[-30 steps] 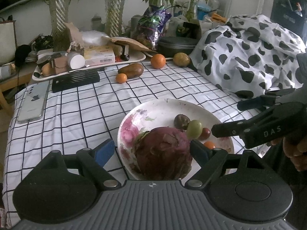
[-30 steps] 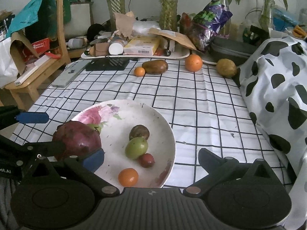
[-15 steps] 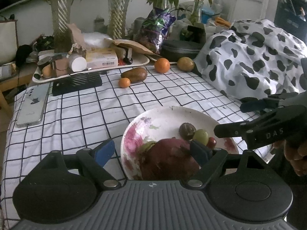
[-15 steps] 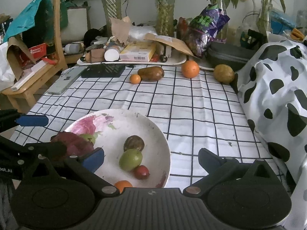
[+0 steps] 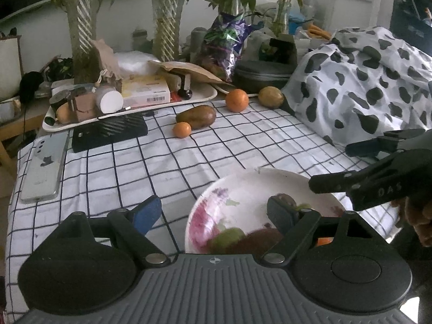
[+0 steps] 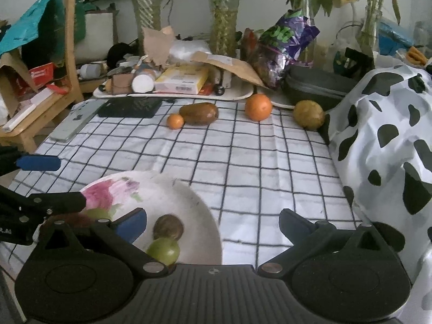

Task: Organize fruits
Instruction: 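Withdraw both tools from the plate toward the kumquat and brown mango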

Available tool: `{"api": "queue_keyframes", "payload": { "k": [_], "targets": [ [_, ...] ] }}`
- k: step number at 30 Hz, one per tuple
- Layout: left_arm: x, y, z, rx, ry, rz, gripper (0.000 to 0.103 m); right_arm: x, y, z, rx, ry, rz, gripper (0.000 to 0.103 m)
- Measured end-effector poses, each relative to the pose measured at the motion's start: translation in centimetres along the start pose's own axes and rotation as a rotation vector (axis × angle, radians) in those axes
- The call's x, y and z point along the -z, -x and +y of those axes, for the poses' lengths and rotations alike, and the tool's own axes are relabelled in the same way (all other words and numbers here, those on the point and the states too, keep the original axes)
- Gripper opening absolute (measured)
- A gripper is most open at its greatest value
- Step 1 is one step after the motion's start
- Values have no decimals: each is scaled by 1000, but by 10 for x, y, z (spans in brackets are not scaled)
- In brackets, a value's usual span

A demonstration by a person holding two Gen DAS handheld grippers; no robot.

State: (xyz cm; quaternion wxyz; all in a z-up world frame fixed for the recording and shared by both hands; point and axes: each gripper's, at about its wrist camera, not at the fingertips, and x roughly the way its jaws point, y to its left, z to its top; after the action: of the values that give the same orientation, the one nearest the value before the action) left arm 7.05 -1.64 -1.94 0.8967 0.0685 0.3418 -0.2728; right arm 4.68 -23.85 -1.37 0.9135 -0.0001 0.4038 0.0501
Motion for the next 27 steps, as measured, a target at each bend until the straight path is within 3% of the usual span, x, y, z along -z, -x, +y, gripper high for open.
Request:
{"api": "queue_keyframes", "payload": {
  "k": [8,19,27],
  "targets": [
    [-18,-20,7,7,-26,-21,85,-18,-20,-11,22,-9,-8,103],
    [-35,-54,32,29,44,-12,85,-37,-48,-16,39,33,0,103],
    [-46,-78,40,17,20,-2,85,-49,-67,-22,44,38,5,103]
  ]
}}
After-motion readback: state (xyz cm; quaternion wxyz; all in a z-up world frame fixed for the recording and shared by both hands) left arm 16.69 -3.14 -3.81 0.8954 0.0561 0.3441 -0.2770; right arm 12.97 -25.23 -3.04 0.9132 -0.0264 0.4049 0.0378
